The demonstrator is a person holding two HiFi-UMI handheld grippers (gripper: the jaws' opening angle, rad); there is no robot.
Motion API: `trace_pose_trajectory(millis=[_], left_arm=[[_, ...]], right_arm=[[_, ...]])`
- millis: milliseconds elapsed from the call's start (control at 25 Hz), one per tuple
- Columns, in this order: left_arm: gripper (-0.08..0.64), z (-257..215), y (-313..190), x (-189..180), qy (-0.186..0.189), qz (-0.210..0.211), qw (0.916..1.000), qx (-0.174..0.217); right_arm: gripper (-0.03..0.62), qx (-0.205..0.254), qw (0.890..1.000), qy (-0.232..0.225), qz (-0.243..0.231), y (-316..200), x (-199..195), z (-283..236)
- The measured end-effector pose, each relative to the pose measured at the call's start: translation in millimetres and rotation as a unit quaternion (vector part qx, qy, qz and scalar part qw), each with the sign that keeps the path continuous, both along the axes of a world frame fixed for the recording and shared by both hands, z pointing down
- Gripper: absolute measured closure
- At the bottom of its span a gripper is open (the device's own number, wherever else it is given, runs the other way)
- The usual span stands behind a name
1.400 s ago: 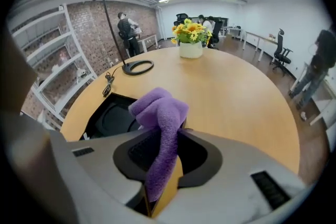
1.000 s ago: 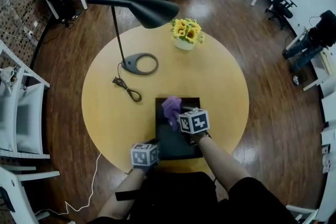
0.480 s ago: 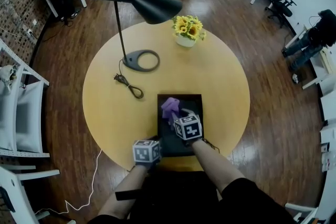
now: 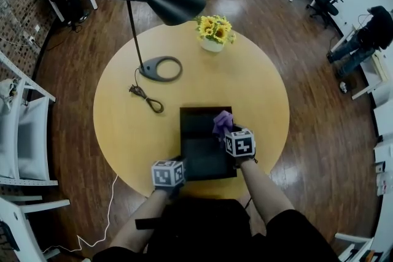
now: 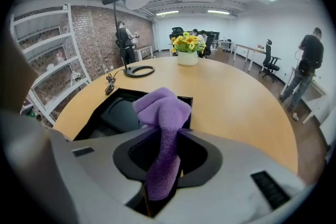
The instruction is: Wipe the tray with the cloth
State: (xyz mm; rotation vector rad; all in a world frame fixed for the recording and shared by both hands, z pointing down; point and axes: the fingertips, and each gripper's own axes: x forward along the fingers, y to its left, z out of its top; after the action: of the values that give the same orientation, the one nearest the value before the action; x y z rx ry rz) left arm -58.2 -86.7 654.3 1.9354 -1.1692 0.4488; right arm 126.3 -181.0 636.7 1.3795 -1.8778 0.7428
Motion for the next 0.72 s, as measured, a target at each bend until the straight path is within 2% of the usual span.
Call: trace_pose_trajectory(millis=[200,320,440,520,560,600,720], left_arm=[[0.459,1,1,1,0.0,-0.002,1.0,-0.001],[0.459,1,0,2,0.001,-0.001,1.0,-0.001],[0.457,-3,0,1,0.009,0.0,0.9999,-0.004],[0.454,-6,10,1,0.024,0.002,0.9995,-0.018],[0.454,-9,17,1,0.032,0.006,0.9992,-0.024],[0.454,-10,26,2,0.039,0.013,0.9987,-0.03],[0.443,-4,46,9,0.034,0.051,0.9972,-0.043]], right_arm=[[0.499,0.007,1.0,0.009,0.005,3,-6,-6],[0.499,0.016,0.999,-0.027,-0.022,14,-33,-20],[0.499,-0.036,0.992,-0.114,-0.048,37,-84,-22],[0.499,-0.094,0.979,-0.171,-0.056,56,-119,-16],[0.499,-0.119,0.974,-0.185,-0.06,64,-132,-11],[0.499,-0.136,0.971,-0.186,-0.065,68,-142,-6],[0.499,-0.155,0.974,-0.149,-0.077,66,-151,11]])
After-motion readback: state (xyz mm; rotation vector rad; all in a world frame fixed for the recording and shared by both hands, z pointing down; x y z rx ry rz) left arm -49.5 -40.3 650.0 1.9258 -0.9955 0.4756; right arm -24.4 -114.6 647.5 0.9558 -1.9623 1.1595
